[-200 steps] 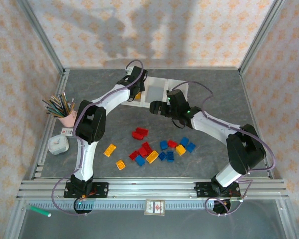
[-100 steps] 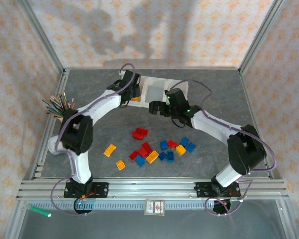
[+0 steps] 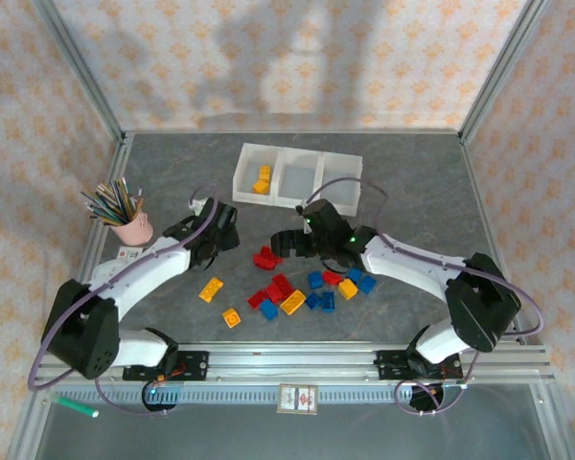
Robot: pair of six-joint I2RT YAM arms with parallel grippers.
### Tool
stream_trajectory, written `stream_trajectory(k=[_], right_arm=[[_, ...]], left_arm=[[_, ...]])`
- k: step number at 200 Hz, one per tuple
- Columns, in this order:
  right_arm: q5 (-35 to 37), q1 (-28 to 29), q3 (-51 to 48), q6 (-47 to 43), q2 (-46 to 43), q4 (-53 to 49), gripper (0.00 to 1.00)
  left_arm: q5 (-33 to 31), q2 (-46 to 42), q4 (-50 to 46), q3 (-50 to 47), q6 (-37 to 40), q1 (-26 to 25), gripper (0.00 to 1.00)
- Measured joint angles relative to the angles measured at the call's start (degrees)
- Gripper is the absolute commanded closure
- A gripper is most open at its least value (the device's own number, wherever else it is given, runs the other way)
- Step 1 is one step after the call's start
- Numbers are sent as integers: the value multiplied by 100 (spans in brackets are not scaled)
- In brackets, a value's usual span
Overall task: Sort the legos into containers by color
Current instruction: Pick up the lego from the bottom-left of the table.
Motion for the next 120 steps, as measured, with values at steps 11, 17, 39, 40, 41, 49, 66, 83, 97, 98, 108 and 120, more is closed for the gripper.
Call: stream_trajectory(k=[11, 17, 39, 40, 41, 49, 66, 83, 97, 98, 108, 120], right_arm=[[9, 120, -105, 72, -42, 4, 0], [11, 179, -160, 107, -55, 11, 0], [11, 317, -337, 260, -118, 66, 0], [9, 319, -356, 278, -129, 74, 0], [11, 321, -363, 282, -136, 81, 0], [11, 328, -459, 341, -197, 127, 0], [11, 326, -612, 448, -302, 175, 0], [11, 326, -660, 501, -321, 197, 0], [13, 326, -664, 535, -323, 219, 0], [13, 326, -664, 535, -323, 219, 0], [22, 326, -664, 535, -323, 247, 0], [39, 326, -664, 535, -328, 264, 0]], left_arm=[[-50, -201, -79, -199, -175, -120, 25], [-59, -278, -125, -297, -275, -177, 24], [-66, -435, -205, -741, -621, -243, 19], [-61, -448, -208, -778, -636, -243, 19], [-59, -455, -210, -798, -645, -243, 18], [-48, -509, -223, -986, -754, -247, 17], [2, -647, -251, -1364, -986, -247, 13], [57, -732, -282, -1582, -1123, -247, 11], [118, -745, -278, -1668, -1200, -247, 10], [125, -745, -275, -1676, -1204, -247, 10], [208, -748, -249, -1733, -1231, -247, 9], [299, -756, -240, -1792, -1250, -247, 8]])
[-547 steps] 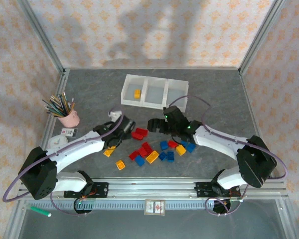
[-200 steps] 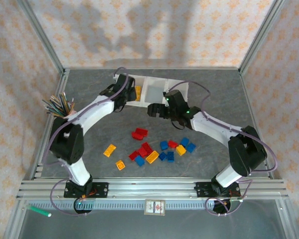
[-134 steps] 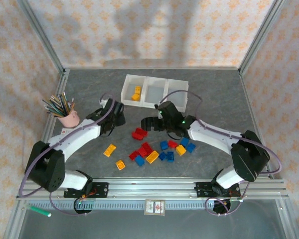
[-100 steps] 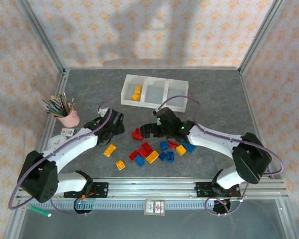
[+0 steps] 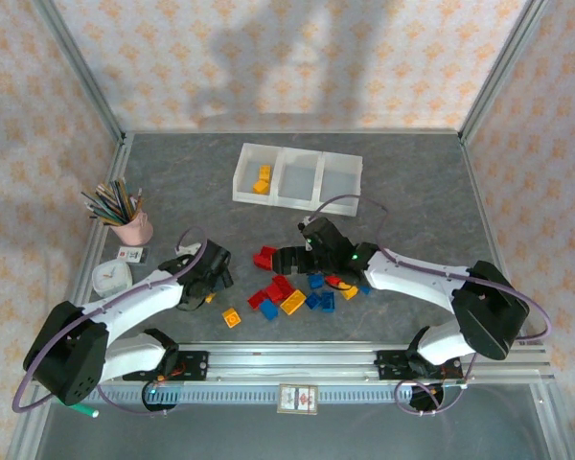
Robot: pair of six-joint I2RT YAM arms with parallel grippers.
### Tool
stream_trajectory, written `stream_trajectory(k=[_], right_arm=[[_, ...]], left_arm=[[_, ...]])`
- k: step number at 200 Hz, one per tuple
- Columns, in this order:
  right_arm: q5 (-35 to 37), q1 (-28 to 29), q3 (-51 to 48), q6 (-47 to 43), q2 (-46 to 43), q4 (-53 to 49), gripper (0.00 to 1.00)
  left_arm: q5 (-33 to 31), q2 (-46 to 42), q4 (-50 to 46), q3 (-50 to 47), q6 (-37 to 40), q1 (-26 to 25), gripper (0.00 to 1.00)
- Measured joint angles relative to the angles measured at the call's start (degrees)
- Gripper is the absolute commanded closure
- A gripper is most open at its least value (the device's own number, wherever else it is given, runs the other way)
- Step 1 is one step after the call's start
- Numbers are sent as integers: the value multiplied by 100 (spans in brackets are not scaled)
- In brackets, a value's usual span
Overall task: Sort the legos into containers by color
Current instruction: Pick up the lego from the bottom-left of the table.
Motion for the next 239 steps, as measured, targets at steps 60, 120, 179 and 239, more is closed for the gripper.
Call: stream_trajectory(k=[60, 120, 179, 239], right_arm=[[79, 0, 0, -4, -2, 15, 0], [142, 0, 0, -7, -2, 15, 0], [144, 0, 0, -7, -2, 17, 0], [144, 0, 0, -4, -2, 59, 0]], left_arm=[[365, -85, 0, -46, -76, -356, 14], [256, 144, -94, 24, -166, -787, 28], [-4, 313, -87, 39, -352, -787, 46], [-103, 306, -33, 31, -374, -787, 68]])
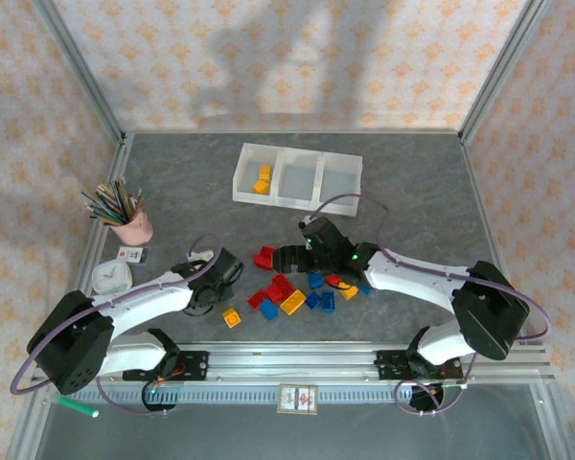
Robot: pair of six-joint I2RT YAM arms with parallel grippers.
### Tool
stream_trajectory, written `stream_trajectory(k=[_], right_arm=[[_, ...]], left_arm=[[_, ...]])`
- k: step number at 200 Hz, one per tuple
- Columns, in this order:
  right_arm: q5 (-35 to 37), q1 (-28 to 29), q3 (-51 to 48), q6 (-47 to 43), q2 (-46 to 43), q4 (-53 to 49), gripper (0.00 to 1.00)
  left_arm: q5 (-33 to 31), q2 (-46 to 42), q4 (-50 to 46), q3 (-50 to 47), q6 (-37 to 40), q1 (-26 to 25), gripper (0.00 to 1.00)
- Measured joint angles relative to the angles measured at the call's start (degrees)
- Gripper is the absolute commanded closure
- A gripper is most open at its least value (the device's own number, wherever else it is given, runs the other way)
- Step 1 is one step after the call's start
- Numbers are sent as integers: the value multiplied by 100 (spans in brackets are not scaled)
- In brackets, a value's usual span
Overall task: Sort the legos into containers by color
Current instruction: Pick up the lego from the bottom-left of the table, then place the lego in the container.
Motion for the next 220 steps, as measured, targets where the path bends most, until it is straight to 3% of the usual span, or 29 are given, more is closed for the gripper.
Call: stream_trajectory(k=[70, 110, 180, 220], right_arm=[[-17, -59, 2, 0, -22, 85, 0], [-94, -684, 98, 4, -173, 48, 0], [-179, -1764, 778, 0, 9, -28, 0], [-181, -1878, 992, -68, 382, -4, 0]], left_arm=[[46, -186, 160, 199, 107, 0, 72], [-127, -85, 168, 1248, 415, 39, 72], [-227, 2201, 780, 4092, 1639, 964, 72], [-219, 3703, 839, 5643, 2181, 1255, 72]])
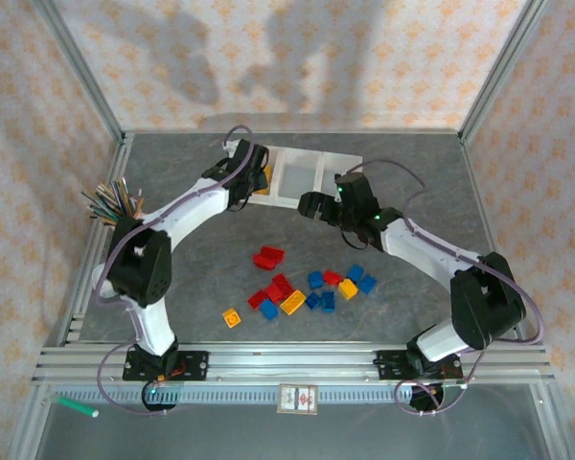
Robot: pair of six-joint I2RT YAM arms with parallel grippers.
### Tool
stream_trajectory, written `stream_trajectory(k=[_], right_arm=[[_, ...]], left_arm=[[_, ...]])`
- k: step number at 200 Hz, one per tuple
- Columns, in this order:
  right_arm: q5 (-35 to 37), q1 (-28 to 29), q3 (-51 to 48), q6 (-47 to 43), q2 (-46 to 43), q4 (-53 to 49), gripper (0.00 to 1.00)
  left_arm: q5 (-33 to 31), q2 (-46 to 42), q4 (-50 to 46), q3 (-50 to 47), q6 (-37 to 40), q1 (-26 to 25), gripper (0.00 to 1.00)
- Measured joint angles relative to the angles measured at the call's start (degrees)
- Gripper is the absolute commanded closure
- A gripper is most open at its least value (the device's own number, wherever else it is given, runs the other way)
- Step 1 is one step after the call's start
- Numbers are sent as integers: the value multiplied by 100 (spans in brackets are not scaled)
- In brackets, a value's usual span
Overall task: Sort the legos into containers by color
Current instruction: Place the lego in the container.
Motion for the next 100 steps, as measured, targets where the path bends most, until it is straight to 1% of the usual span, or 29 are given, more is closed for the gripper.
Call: stream_trajectory(k=[29, 54, 67, 82, 100], right_arm=[[2, 0, 199, -63, 181, 0, 0], [0, -2, 293, -94, 251, 0, 0], [0, 0, 310, -109, 254, 2, 0], [2, -2, 334, -153, 256, -24, 0], [9, -2, 422, -197, 264, -61, 0]], left_arm=[[31, 929, -31, 892, 267, 168, 71], [50, 1545, -162, 1475, 481, 254, 63], [52, 1700, -267, 1635, 562, 251, 55], [50, 1757, -358, 1733, 612, 247, 52], [52, 1757, -398, 1788, 662, 247, 47]])
